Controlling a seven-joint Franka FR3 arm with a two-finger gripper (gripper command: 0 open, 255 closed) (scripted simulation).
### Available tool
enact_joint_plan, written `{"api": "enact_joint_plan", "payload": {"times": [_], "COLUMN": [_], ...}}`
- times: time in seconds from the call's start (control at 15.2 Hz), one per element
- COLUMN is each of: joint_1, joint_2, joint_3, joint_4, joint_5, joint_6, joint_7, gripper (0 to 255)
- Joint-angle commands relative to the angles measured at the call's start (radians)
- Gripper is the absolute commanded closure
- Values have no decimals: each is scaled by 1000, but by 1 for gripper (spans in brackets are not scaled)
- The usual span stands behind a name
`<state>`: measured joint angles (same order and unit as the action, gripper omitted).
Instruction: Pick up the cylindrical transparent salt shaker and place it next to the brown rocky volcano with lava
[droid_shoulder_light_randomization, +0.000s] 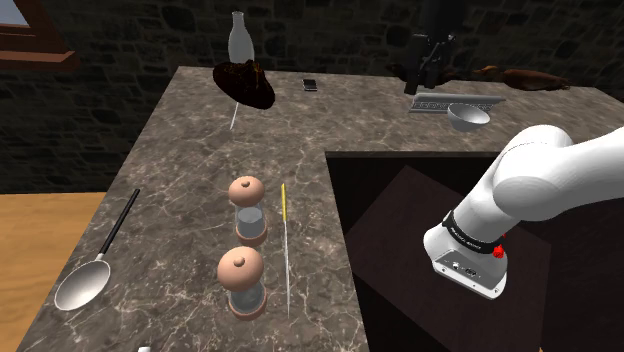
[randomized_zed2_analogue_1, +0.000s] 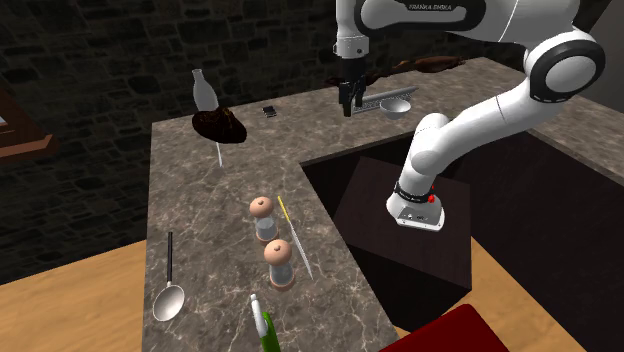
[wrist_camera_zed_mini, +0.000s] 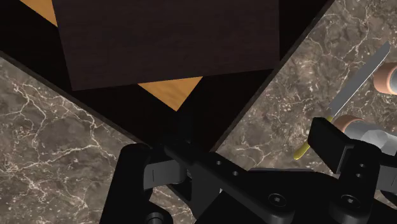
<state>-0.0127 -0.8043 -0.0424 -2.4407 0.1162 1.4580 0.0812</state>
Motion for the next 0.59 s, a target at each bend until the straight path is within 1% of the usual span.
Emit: {"api": "enact_joint_plan", "payload": {"times": [0.0,0.53], "joint_1": [0,71], "joint_2": [0,109], "joint_3": [0,185], "joint_4": [0,-8], "joint_5": [0,101], "joint_6": [0,199], "joint_7": [0,146], "gripper": [0,0]}}
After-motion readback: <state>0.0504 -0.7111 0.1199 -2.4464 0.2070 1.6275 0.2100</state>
